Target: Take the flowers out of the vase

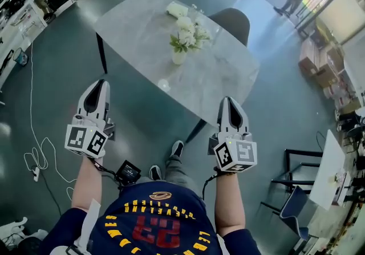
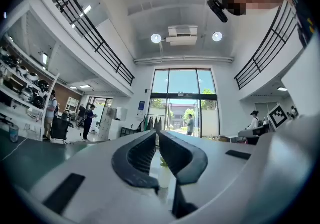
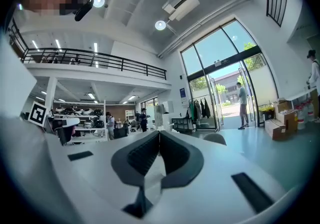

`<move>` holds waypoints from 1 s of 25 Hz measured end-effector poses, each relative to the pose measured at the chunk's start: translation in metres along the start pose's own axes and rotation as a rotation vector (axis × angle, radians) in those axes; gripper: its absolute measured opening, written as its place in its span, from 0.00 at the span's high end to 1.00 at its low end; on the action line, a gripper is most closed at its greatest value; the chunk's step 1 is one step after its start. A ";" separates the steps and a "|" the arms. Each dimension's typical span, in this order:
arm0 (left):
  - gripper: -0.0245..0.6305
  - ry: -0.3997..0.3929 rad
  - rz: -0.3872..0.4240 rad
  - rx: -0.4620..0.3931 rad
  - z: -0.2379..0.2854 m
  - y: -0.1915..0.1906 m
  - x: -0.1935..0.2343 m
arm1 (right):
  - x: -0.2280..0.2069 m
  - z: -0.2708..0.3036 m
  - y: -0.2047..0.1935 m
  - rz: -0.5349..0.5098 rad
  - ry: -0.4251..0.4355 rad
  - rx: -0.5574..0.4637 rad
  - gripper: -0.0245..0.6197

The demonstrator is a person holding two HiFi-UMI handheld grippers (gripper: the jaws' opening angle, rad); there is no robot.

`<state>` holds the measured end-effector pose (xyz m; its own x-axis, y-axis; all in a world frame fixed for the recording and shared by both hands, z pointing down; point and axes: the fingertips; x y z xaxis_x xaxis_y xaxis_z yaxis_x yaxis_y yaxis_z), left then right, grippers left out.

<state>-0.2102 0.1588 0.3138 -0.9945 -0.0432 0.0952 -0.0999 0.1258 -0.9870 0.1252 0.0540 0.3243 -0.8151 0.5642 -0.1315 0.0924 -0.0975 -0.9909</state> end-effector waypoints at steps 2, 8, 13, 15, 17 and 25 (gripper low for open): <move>0.96 0.033 0.009 -0.010 0.006 0.007 0.012 | 0.004 0.022 0.000 0.012 0.035 -0.004 0.95; 0.96 0.076 0.007 0.004 0.044 -0.004 0.018 | -0.020 0.070 -0.020 0.040 0.081 0.048 0.95; 0.96 0.071 0.023 0.022 0.089 -0.010 0.004 | -0.053 0.104 -0.009 0.070 0.097 0.031 0.95; 0.96 0.065 0.036 0.034 0.107 -0.015 -0.005 | -0.064 0.116 -0.009 0.075 0.109 0.037 0.95; 0.96 0.062 0.044 0.047 0.123 -0.022 -0.012 | -0.076 0.126 -0.010 0.084 0.118 0.041 0.95; 0.96 0.066 0.037 0.097 0.160 -0.041 -0.031 | -0.109 0.158 -0.018 0.131 0.146 0.036 0.95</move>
<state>-0.1706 -0.0037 0.3311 -0.9977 0.0252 0.0636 -0.0629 0.0295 -0.9976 0.1222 -0.1358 0.3604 -0.7053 0.6576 -0.2648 0.1697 -0.2061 -0.9637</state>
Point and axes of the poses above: the fingertips, and each gripper's own axes: z forward along the fingers, x to its left, y out of its top, and after that the axes turned 2 degrees about z, right-handed
